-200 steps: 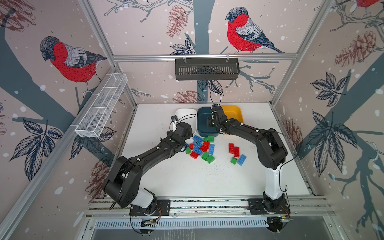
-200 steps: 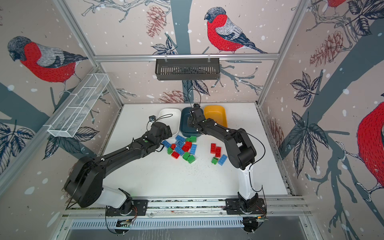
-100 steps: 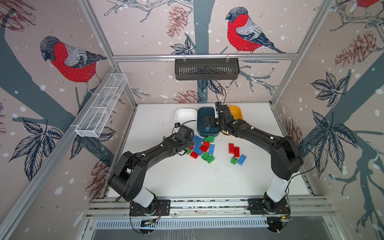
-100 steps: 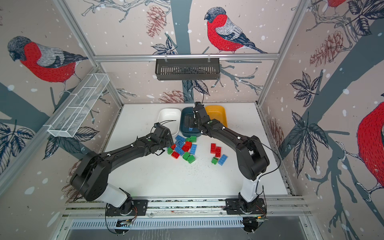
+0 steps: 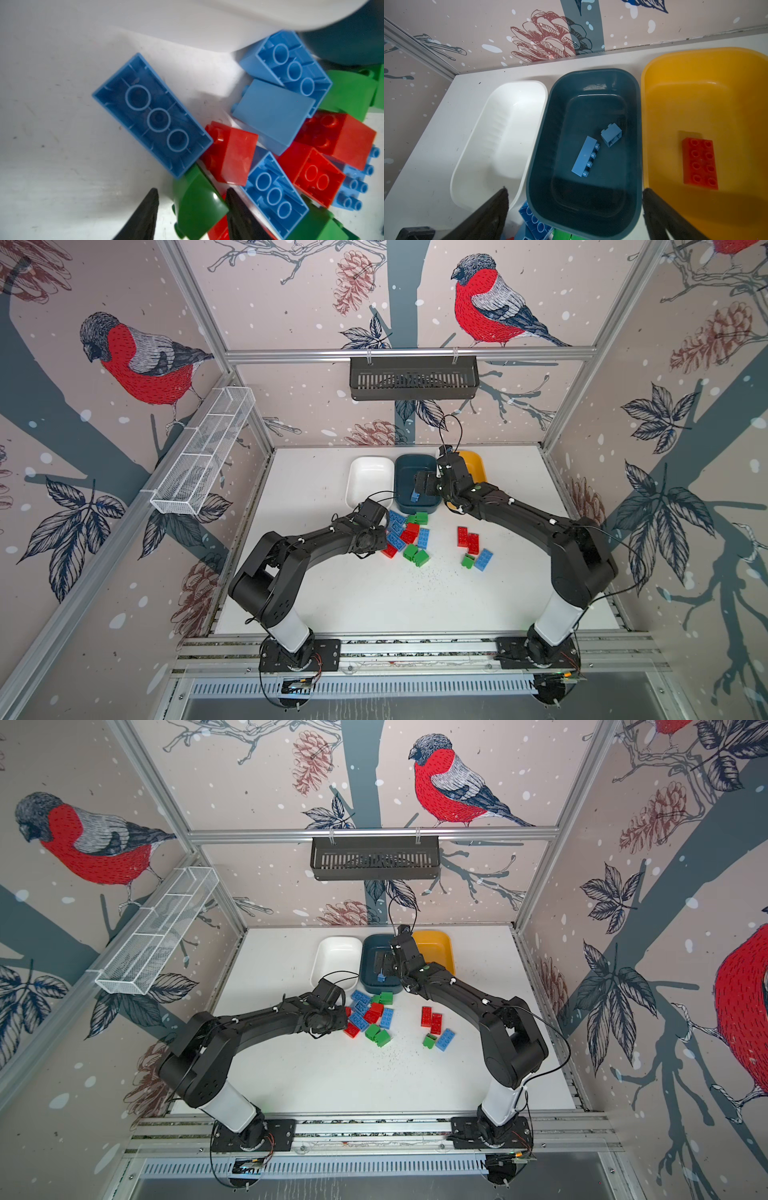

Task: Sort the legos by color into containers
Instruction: 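Carry the light blue brick into the teal bin while the left grasps a green brick, then drop the green brick into the white bin while the right reaches to the pile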

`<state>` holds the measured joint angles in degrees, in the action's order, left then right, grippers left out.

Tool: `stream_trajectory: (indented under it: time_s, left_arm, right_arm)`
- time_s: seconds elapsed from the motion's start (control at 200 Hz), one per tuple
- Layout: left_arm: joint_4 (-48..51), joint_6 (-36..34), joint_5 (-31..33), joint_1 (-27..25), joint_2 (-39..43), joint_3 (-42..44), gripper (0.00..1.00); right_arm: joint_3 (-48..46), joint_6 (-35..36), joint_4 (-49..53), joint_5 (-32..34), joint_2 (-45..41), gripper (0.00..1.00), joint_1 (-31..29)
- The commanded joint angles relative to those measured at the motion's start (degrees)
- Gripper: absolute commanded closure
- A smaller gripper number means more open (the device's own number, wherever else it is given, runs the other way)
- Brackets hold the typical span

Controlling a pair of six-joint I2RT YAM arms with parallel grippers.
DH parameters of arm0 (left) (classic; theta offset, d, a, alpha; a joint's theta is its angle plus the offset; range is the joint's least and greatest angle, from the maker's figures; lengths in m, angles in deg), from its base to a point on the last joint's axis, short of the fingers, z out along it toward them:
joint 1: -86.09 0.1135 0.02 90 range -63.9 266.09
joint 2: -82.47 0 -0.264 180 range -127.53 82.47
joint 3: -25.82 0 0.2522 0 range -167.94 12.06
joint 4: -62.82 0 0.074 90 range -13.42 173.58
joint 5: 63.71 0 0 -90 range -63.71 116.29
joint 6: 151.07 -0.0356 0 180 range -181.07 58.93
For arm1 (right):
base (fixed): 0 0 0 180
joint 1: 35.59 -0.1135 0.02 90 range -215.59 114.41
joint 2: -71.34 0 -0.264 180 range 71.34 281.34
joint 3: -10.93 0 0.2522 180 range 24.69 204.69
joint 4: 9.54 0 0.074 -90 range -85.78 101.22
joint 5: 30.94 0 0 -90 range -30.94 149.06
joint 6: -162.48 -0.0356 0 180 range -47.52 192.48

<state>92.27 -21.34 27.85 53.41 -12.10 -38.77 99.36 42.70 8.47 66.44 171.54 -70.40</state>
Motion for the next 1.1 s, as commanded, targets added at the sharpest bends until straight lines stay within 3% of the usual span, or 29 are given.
stream_trajectory:
  time_s: [0.0,0.225,0.495,0.65,0.9,1.096]
  left_arm:
    - [0.5,-1.8,1.1,0.1,-1.4,-1.2,0.47]
    - [1.0,-2.8,1.9,-0.6,-3.3,-1.9,0.49]
    - [1.5,-3.5,3.3,-1.7,-2.6,-2.3,0.62]
    - [2.5,-2.3,8.8,-2.4,1.7,-1.6,0.72]
    - [-1.1,-1.1,14.9,-2.2,11.3,-0.7,0.71]
    - [-8.0,-5.4,15.2,0.5,9.0,-5.6,0.7]
  right_arm:
    - [0.4,-0.1,-0.7,0.7,0.2,0.0,-0.2]
    - [0.2,0.1,-0.1,1.1,-0.1,0.01,-0.1]
    - [-1.4,0.2,-1.3,2.3,-1.7,0.01,-0.2]
    - [-2.6,0.3,-1.8,3.3,-3.1,0.0,-0.3]
    - [-6.0,0.1,-2.1,4.9,-5.7,0.0,-0.2]
    - [-8.4,-1.0,-2.7,5.1,-7.3,0.0,-0.3]
